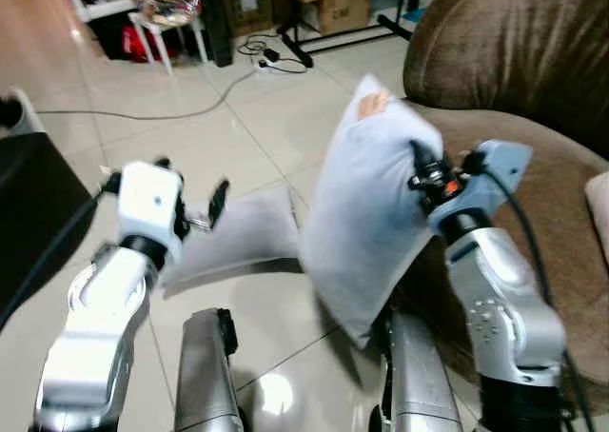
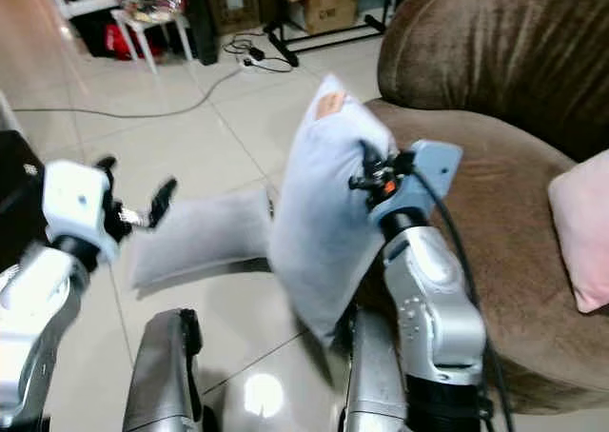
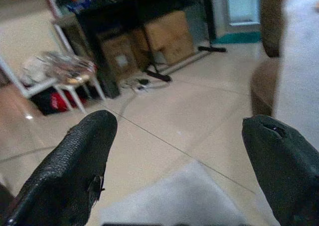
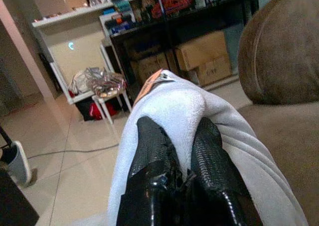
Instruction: Move the pillow to the sofa from floor
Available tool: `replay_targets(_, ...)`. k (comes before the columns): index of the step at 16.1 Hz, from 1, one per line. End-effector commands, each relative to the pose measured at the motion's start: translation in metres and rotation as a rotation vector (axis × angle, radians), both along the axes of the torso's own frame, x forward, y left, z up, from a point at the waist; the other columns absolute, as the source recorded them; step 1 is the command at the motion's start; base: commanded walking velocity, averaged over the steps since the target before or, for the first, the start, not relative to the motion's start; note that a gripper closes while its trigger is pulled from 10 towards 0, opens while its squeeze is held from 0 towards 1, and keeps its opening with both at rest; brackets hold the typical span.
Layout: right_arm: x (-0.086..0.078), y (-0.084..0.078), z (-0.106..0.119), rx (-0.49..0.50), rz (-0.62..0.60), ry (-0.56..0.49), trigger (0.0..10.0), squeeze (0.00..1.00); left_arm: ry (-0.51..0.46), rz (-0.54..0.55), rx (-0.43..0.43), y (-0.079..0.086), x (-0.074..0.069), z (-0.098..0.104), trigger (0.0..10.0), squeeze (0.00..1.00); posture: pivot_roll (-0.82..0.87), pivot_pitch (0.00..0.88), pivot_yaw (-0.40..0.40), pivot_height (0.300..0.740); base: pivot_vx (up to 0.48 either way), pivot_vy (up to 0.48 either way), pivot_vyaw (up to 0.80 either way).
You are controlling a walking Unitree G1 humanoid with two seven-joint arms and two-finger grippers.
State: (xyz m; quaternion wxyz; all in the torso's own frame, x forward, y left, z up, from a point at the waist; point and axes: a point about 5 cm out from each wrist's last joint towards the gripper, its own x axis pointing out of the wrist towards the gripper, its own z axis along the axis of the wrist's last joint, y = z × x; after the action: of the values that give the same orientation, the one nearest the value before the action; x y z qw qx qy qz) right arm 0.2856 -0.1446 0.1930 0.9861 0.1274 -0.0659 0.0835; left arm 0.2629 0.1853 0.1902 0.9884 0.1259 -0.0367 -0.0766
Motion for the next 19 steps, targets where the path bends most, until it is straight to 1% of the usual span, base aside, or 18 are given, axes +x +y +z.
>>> replay_targets(1,-0.004,0.002,0.016,0.029,0.006,-0.06,10.0,0.0,-0.035,0.014,0.002,-0.001,0.005,0.006,10.0,0.51,-0.15,0.0,0.075,0.47,0.0,0.0,0.0)
replay_targets(2,-0.004,0.003,0.016,0.045,-0.01,-0.044,10.0,0.0,-0.05,0.022,0.0,-0.003,0.01,0.008,10.0,0.47,-0.15,0.0,0.078,0.48,0.0,0.0,0.0)
replay_targets(3,-0.004,0.004,0.016,0.049,-0.017,-0.041,10.0,0.0,-0.052,0.027,0.004,-0.005,0.012,0.007,10.0,0.47,-0.15,0.0,0.08,0.485,0.0,0.0,0.0)
replay_targets(5,0.001,0.011,0.025,0.068,-0.025,-0.059,10.0,0.0,-0.063,0.018,0.02,-0.01,0.017,0.009,10.0,0.47,-0.14,0.0,0.081,0.515,0.0,0.0,0.0)
replay_targets(7,0.003,0.012,0.027,0.071,-0.025,-0.066,10.0,0.0,-0.067,0.02,0.016,-0.01,0.02,0.01,10.0,0.47,-0.16,0.0,0.094,0.525,0.0,0.0,0.0)
replay_targets(8,0.005,0.011,0.029,0.067,-0.031,-0.072,10.0,0.0,-0.062,0.031,0.007,-0.008,0.025,0.009,10.0,0.45,-0.16,0.0,0.106,0.535,0.0,0.0,0.0)
replay_targets(9,0.005,0.006,0.03,0.078,-0.054,-0.072,10.0,0.0,-0.049,0.033,0.002,-0.008,0.028,0.007,10.0,0.45,-0.16,0.0,0.113,0.545,0.0,0.0,0.0)
replay_targets(10,0.003,0.004,0.029,0.085,-0.063,-0.069,10.0,0.0,-0.039,0.029,-0.004,-0.007,0.029,0.007,10.0,0.45,-0.16,0.0,0.113,0.55,0.0,0.0,0.0)
replay_targets(11,0.003,0.003,0.024,0.094,-0.077,-0.05,10.0,0.0,-0.04,0.026,0.01,-0.005,0.028,0.008,10.0,0.45,-0.14,0.0,0.105,0.565,0.0,0.0,0.0)
replay_targets(12,0.003,0.003,0.023,0.095,-0.08,-0.044,10.0,0.0,-0.043,0.027,0.015,-0.005,0.028,0.008,10.0,0.45,-0.14,0.0,0.105,0.57,0.0,0.0,0.0)
replay_targets(14,0.005,0.007,0.017,0.092,-0.078,-0.027,10.0,0.0,-0.062,0.062,0.068,0.004,0.028,0.009,10.0,0.39,-0.15,0.0,0.109,0.59,0.0,0.0,0.0)
replay_targets(16,0.006,0.006,0.017,0.097,-0.085,-0.025,10.0,0.0,-0.077,0.06,0.098,0.005,0.032,0.01,10.0,0.27,-0.16,0.0,0.113,0.605,0.0,0.0,0.0)
replay_targets(17,0.007,0.005,0.017,0.098,-0.089,-0.024,10.0,0.0,-0.077,0.059,0.1,0.005,0.033,0.01,10.0,0.26,-0.16,0.0,0.114,0.61,0.0,0.0,0.0)
replay_targets(18,0.007,0.002,0.017,0.098,-0.098,-0.026,10.0,0.0,-0.074,0.065,0.091,0.004,0.034,0.008,10.0,0.22,-0.16,0.0,0.111,0.62,0.0,0.0,0.0)
replay_targets(19,0.007,-0.001,0.018,0.099,-0.11,-0.031,10.0,0.0,-0.075,0.065,0.092,0.003,0.033,0.007,10.0,0.2,-0.16,0.0,0.109,0.63,0.0,0.0,0.0)
